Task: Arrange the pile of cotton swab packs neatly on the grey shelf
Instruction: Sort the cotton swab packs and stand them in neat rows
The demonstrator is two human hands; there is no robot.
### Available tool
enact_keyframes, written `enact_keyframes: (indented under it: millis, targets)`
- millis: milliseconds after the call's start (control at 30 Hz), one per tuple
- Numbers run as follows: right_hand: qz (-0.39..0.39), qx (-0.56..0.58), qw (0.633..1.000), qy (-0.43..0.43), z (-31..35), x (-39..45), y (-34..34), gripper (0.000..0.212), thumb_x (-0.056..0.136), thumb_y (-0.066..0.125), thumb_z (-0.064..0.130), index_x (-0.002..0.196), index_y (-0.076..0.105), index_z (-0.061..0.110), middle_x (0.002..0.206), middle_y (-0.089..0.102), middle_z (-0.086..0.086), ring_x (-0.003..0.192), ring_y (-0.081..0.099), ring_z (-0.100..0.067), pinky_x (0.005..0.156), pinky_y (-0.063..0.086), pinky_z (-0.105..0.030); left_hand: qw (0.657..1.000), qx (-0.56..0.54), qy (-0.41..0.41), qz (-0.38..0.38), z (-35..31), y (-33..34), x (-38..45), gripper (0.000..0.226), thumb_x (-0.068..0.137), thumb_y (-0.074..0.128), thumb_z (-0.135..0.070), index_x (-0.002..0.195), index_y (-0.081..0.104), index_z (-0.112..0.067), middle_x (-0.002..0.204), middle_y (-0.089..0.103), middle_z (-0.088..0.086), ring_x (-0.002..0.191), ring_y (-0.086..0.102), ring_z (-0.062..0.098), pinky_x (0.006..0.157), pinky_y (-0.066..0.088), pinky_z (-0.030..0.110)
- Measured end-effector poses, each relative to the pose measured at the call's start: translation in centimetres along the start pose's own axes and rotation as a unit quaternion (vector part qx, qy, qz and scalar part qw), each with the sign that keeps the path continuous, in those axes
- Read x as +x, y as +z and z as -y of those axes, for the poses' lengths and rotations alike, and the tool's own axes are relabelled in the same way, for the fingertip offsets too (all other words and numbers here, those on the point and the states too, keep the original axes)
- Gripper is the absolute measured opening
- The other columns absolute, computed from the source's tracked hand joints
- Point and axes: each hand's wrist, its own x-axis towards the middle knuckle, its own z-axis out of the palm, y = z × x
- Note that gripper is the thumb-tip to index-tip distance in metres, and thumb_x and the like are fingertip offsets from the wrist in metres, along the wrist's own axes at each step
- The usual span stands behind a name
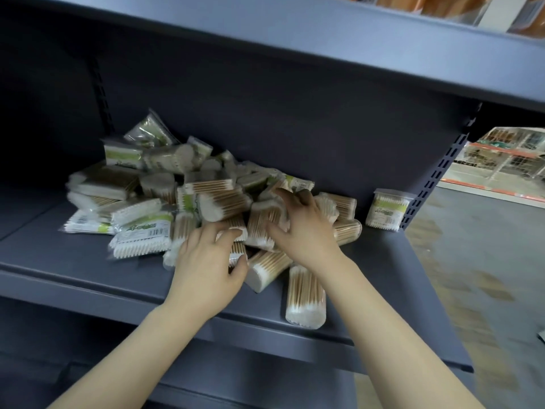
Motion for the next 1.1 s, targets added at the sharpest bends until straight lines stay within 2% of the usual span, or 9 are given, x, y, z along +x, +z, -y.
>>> enact_keyframes:
  millis: [67, 133, 367, 533, 633, 733, 900, 1000, 1100]
  targets:
    - [0.023, -0.026, 0.999, 0.011, 0.3, 0.2, 0.1, 0.066, 0.086, 0.054, 0.039, 0.143, 0.026, 0.023, 0.139, 0.031, -0.009, 0.129, 0.032, -0.029, 0.093, 0.037, -0.035, 1.0, -0.004, 0.0, -0.001, 0.0, 0.1, -0.1, 0.049, 0.074, 0.042, -0.038, 0.103, 0.068, -0.01, 0.102, 0.063, 0.012, 0.09, 0.06, 0.036, 0.075, 0.049, 0.044]
    - [0.029, -0.026, 0.999, 0.023, 0.4, 0.2, 0.2, 0.065, 0.083, 0.056, 0.039, 0.14, 0.03, 0.021, 0.136, 0.032, -0.009, 0.128, 0.032, -0.03, 0.093, 0.037, -0.035, 1.0, -0.009, -0.007, 0.003, -0.2, 0.2, -0.2, 0.042, 0.073, 0.051, -0.032, 0.104, 0.068, -0.009, 0.104, 0.063, 0.013, 0.092, 0.059, 0.036, 0.077, 0.048, 0.045]
    - [-0.002, 0.025, 0.999, 0.04, 0.0, 0.0, 0.2, 0.055, 0.077, 0.063, 0.03, 0.125, 0.042, 0.013, 0.125, 0.044, -0.01, 0.119, 0.041, -0.029, 0.085, 0.037, -0.032, 0.999, -0.029, -0.013, 0.006, -0.7, 0.8, -0.2, 0.037, 0.071, 0.06, -0.023, 0.105, 0.068, -0.009, 0.106, 0.062, 0.012, 0.096, 0.057, 0.036, 0.081, 0.047, 0.045]
    - [-0.066, 0.113, 0.99, 0.046, -0.4, 0.1, 0.3, 0.037, 0.078, 0.062, 0.02, 0.109, 0.047, 0.009, 0.105, 0.054, -0.009, 0.094, 0.054, -0.027, 0.065, 0.032, -0.027, 0.999, -0.032, -0.012, 0.002, -0.9, 0.9, -0.2, 0.035, 0.072, 0.062, -0.021, 0.104, 0.068, -0.009, 0.106, 0.063, 0.013, 0.097, 0.057, 0.037, 0.081, 0.047, 0.045]
    - [-0.101, 0.167, 0.979, 0.057, -0.6, 0.1, -0.1, 0.027, 0.075, 0.061, 0.014, 0.097, 0.046, 0.013, 0.087, 0.053, -0.004, 0.078, 0.051, -0.024, 0.054, 0.03, -0.028, 0.999, -0.037, -0.019, -0.001, -1.1, 0.7, -0.1, 0.033, 0.072, 0.063, -0.02, 0.103, 0.068, -0.009, 0.106, 0.062, 0.013, 0.097, 0.057, 0.037, 0.081, 0.047, 0.045]
    - [-0.116, 0.204, 0.969, 0.072, -1.0, -0.2, -1.1, 0.025, 0.072, 0.061, 0.012, 0.089, 0.043, 0.018, 0.076, 0.052, 0.002, 0.075, 0.052, -0.023, 0.058, 0.034, -0.027, 0.999, -0.038, -0.011, -0.008, -1.6, 0.5, 0.0, 0.037, 0.071, 0.055, -0.024, 0.103, 0.069, -0.01, 0.104, 0.062, 0.012, 0.096, 0.058, 0.036, 0.08, 0.047, 0.043]
    - [-0.125, 0.229, 0.961, 0.09, -2.0, -1.5, -2.9, 0.021, 0.073, 0.062, 0.01, 0.088, 0.048, 0.015, 0.069, 0.052, 0.007, 0.062, 0.05, -0.01, 0.054, 0.037, -0.024, 0.997, -0.07, -0.021, -0.004, -3.5, 0.3, 0.5, 0.036, 0.083, 0.059, -0.019, 0.118, 0.061, -0.015, 0.121, 0.054, 0.006, 0.114, 0.044, 0.027, 0.093, 0.036, 0.037]
    - [-0.134, 0.222, 0.96, 0.102, -3.1, -2.4, -3.7, 0.019, 0.074, 0.062, 0.011, 0.085, 0.048, 0.014, 0.068, 0.048, 0.01, 0.06, 0.047, -0.007, 0.054, 0.036, -0.025, 0.996, -0.088, -0.021, -0.008, -4.9, 0.3, 0.7, 0.034, 0.083, 0.057, -0.02, 0.116, 0.061, -0.014, 0.116, 0.054, 0.006, 0.109, 0.046, 0.026, 0.088, 0.036, 0.036]
    - [-0.134, 0.213, 0.961, 0.115, -4.3, -3.4, -4.3, 0.017, 0.074, 0.061, 0.01, 0.085, 0.048, 0.012, 0.066, 0.047, 0.008, 0.058, 0.045, -0.007, 0.05, 0.032, -0.017, 0.995, -0.098, -0.019, -0.006, -6.0, 0.5, 0.7, 0.03, 0.085, 0.055, -0.025, 0.113, 0.06, -0.015, 0.11, 0.053, 0.004, 0.104, 0.047, 0.024, 0.082, 0.037, 0.034]
